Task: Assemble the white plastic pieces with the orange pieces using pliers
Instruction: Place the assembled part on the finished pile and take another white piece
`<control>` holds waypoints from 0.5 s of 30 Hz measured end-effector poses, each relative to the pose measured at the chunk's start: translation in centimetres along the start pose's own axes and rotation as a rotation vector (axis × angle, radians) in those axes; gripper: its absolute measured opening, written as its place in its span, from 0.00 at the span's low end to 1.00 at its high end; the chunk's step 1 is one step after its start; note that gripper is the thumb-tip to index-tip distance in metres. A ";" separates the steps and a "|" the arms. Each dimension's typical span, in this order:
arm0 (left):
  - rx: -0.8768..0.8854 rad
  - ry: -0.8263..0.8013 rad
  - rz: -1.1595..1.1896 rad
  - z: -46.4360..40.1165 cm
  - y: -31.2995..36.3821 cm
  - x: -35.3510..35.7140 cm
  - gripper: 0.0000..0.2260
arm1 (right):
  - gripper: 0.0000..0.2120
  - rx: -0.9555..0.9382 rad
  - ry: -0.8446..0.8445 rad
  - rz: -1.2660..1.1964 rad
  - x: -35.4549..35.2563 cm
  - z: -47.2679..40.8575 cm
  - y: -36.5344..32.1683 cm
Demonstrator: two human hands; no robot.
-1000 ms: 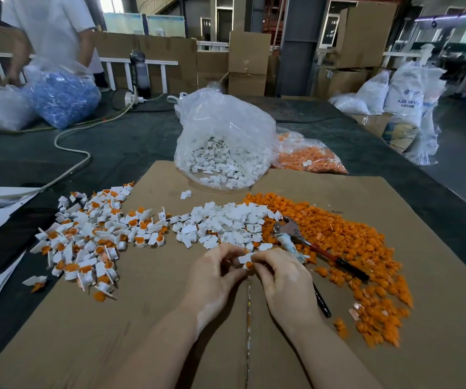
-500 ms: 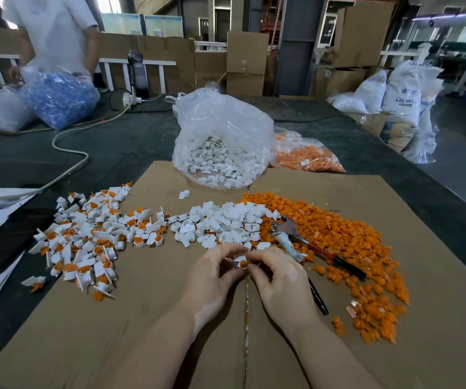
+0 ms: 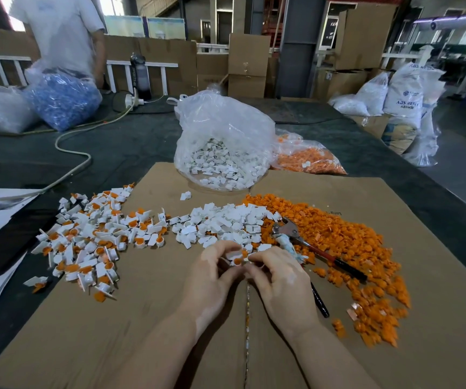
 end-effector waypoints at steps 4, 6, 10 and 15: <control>-0.102 0.220 -0.028 -0.2 -1.4 -3.5 0.10 | 0.06 0.075 0.072 0.048 -0.4 0.0 0.9; -0.175 0.287 -0.099 -0.6 -2.6 -5.4 0.08 | 0.07 0.084 0.082 0.064 -0.4 -0.1 1.0; -0.255 0.359 -0.279 -1.0 -4.5 -8.6 0.11 | 0.07 0.083 0.089 0.092 -0.4 -0.1 1.1; -0.302 0.352 -0.408 -1.4 -5.2 -9.6 0.16 | 0.07 0.110 0.077 0.124 -0.1 -0.1 1.5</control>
Point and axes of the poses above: each hand's wrist, its own z-axis away from the middle knuckle, its own x-axis out of the palm, y = z × x, the point moved 9 cm from there along -z, towards the middle knuckle, and after that the axes turned 5 degrees about -y, right-handed, at the moved point
